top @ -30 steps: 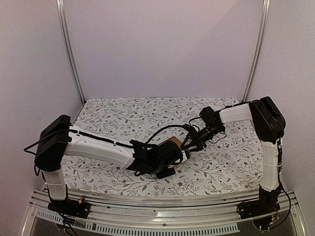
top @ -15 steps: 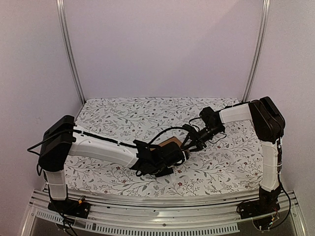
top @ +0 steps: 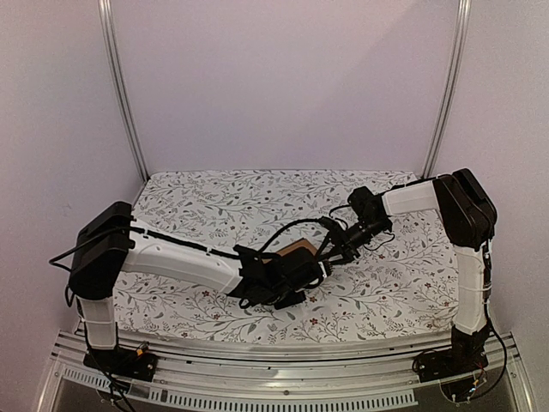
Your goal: Fold the paper box
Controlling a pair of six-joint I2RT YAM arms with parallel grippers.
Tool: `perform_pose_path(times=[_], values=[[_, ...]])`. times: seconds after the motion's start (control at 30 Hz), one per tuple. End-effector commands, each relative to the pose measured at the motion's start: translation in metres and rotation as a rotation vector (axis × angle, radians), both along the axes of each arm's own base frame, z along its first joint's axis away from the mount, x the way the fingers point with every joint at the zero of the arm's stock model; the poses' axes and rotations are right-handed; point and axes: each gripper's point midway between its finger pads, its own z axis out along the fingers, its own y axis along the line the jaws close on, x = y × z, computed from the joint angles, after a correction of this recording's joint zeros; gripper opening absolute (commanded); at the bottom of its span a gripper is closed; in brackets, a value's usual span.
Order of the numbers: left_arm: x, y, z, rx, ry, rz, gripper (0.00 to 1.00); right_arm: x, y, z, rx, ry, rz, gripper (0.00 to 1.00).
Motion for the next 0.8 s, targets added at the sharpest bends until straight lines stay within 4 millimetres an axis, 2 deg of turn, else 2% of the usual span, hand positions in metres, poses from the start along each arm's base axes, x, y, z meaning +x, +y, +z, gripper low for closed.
perform_pose_path(times=[0.0, 0.13, 0.23, 0.33, 0.43, 0.53, 0.63, 0.7, 0.77], values=[[0.005, -0.006, -0.01, -0.034, 0.007, 0.017, 0.61, -0.005, -0.013, -0.035, -0.118, 0.032, -0.007, 0.49], [0.006, -0.006, -0.013, -0.039, 0.0, 0.024, 0.61, -0.005, -0.013, -0.035, -0.118, 0.034, -0.007, 0.49], [0.004, -0.008, -0.006, -0.061, -0.004, 0.018, 0.6, -0.005, -0.013, -0.035, -0.118, 0.034, -0.008, 0.49], [-0.003, -0.015, 0.016, -0.111, -0.004, -0.011, 0.6, -0.005, -0.013, -0.036, -0.118, 0.036, -0.006, 0.49], [-0.012, -0.021, 0.047, -0.188, 0.016, -0.042, 0.62, -0.005, -0.013, -0.037, -0.119, 0.039, -0.006, 0.49], [-0.019, -0.019, 0.08, -0.275, 0.044, -0.058, 0.63, -0.006, -0.013, -0.038, -0.12, 0.04, -0.006, 0.49], [-0.013, -0.004, 0.094, -0.336, 0.084, -0.024, 0.66, -0.006, -0.013, -0.039, -0.12, 0.041, -0.005, 0.49], [0.002, 0.014, 0.092, -0.351, 0.099, 0.047, 0.68, -0.006, -0.013, -0.039, -0.121, 0.042, -0.005, 0.49], [0.025, 0.037, 0.085, -0.359, 0.118, 0.163, 0.7, -0.005, -0.013, -0.039, -0.121, 0.039, -0.004, 0.49]])
